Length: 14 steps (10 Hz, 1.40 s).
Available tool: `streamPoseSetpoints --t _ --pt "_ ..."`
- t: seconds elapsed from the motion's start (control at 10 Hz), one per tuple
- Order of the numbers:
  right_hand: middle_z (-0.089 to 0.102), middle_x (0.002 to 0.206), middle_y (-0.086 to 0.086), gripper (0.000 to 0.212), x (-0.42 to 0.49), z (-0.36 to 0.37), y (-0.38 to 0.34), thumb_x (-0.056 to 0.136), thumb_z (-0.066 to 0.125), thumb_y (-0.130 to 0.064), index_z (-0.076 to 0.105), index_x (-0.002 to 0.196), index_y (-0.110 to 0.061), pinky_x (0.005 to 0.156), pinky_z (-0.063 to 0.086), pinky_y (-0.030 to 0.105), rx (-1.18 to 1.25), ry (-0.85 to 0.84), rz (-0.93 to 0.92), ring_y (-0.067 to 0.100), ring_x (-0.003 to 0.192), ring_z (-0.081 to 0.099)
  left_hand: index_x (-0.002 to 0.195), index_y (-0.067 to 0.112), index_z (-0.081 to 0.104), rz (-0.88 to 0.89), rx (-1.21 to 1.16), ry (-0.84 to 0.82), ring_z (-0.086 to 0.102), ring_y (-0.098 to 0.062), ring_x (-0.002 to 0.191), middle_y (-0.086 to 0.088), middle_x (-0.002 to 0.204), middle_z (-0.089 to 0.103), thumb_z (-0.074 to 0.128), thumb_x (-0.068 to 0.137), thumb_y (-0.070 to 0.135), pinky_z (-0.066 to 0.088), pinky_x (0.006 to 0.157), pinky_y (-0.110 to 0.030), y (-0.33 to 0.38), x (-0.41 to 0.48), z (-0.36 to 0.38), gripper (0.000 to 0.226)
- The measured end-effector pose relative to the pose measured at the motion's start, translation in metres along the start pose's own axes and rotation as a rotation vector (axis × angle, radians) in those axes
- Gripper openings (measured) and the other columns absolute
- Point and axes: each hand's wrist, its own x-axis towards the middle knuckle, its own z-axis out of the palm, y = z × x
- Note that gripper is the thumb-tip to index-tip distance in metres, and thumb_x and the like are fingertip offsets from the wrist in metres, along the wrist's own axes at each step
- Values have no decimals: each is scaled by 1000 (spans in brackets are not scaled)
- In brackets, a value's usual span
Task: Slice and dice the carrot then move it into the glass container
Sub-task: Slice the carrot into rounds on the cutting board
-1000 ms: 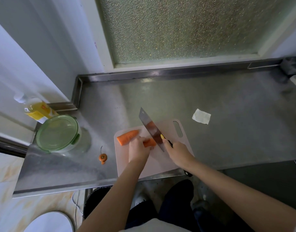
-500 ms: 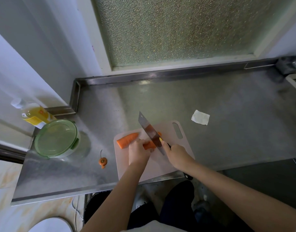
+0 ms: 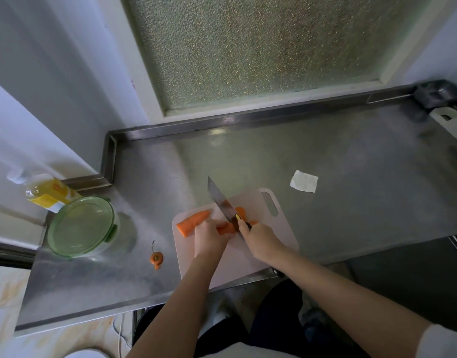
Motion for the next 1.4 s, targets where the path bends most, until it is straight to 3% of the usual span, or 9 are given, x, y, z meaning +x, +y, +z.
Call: streamPoseSetpoints --t 0.2,0.4,0.5,0.6,0.8,0.9,1.1,1.2,1.4 --pt "62 104 26 63 -20 -9 18 101 26 -45 58 106 9 74 38 30 -147 -34 32 38 100 59 90 14 70 -41 -42 -44 55 -11 81 7 85 59 69 84 14 33 60 -7 1 -1 0 6" --pt "62 102 23 57 -7 -2 9 103 26 -40 57 109 7 74 38 30 -108 -33 48 36 101 59 89 15 69 -52 -61 -80 53 -6 75 5 84 61 69 84 15 35 53 -6 4 -1 -3 6" --pt "57 74 8 57 4 15 10 102 25 -43 60 80 -4 68 41 28 -112 7 39 28 85 62 89 16 70 -48 -71 -69 56 -6 74 6 81 62 68 85 18 37 54 -6 5 -3 -3 5" --pt "62 74 10 59 9 25 11 101 30 -43 62 75 -2 66 43 29 -59 84 29 27 77 62 88 14 70 -25 -68 -70 53 -5 71 6 79 60 67 86 17 36 53 -6 5 -3 -5 4" --pt "68 85 16 56 16 24 17 100 32 -43 66 93 0 80 53 43 1 85 -63 28 79 65 88 16 69 -27 -97 -63 55 -8 77 9 79 58 64 87 13 36 57 -7 5 -5 -5 7" --pt "68 88 15 52 19 22 20 101 33 -42 65 98 -1 79 52 37 42 74 -59 26 81 64 79 20 66 -36 -127 -52 55 -6 73 9 76 58 62 88 12 37 56 -5 5 -7 -3 13" --pt "38 52 2 43 27 16 14 98 36 -38 42 62 -15 46 31 25 204 -148 88 16 45 37 76 18 67 -17 -138 -30 54 -7 68 13 68 55 68 82 9 38 56 -6 3 -8 -4 11" --pt "32 46 -2 50 27 8 8 98 36 -49 34 58 -18 36 23 18 281 -112 155 10 33 29 76 15 71 27 -139 5 57 -10 70 7 71 61 69 78 6 44 63 -10 0 -11 0 9" --pt "43 53 2 59 18 -6 3 97 25 -58 42 61 -15 38 30 19 194 37 84 16 42 42 89 14 74 54 -129 64 60 -19 85 -4 93 66 71 75 5 47 80 -22 -1 -16 8 17"
